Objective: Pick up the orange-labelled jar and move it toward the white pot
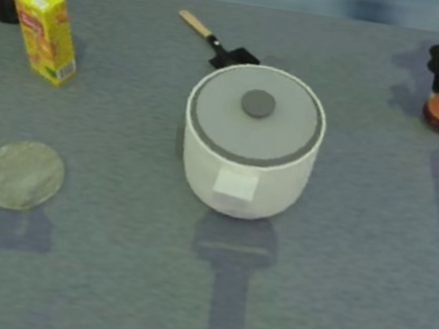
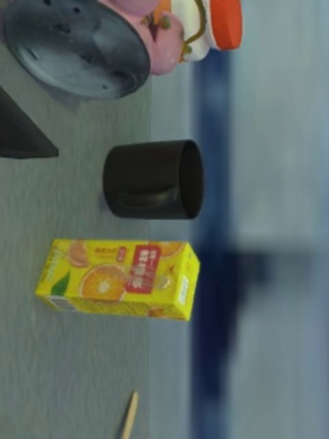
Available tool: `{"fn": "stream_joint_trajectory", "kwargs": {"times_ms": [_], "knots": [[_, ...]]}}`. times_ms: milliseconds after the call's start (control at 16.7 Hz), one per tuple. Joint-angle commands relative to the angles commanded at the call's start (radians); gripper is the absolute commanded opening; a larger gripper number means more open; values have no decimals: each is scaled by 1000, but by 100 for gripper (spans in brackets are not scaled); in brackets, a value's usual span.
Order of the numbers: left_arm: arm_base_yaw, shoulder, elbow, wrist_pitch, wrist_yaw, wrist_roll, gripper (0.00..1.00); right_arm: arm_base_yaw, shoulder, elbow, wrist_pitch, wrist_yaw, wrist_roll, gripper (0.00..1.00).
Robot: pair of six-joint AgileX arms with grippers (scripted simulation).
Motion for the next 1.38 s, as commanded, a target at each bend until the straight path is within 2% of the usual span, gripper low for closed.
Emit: {"fn": "stream_joint_trajectory", "kwargs": {"times_ms": [600, 1020, 1200, 1380], "knots": [[0, 0, 0, 0, 0, 0, 100, 11, -462, -454, -7, -5, 5, 0], [0, 0, 0, 0, 0, 0, 100, 9, -495, -487, -7, -5, 8, 0], [0, 0, 0, 0, 0, 0, 100, 45, -511, -530, 22, 17, 75, 0], [0, 0, 0, 0, 0, 0, 100, 110, -541, -621, 80, 61, 225, 0]]}}
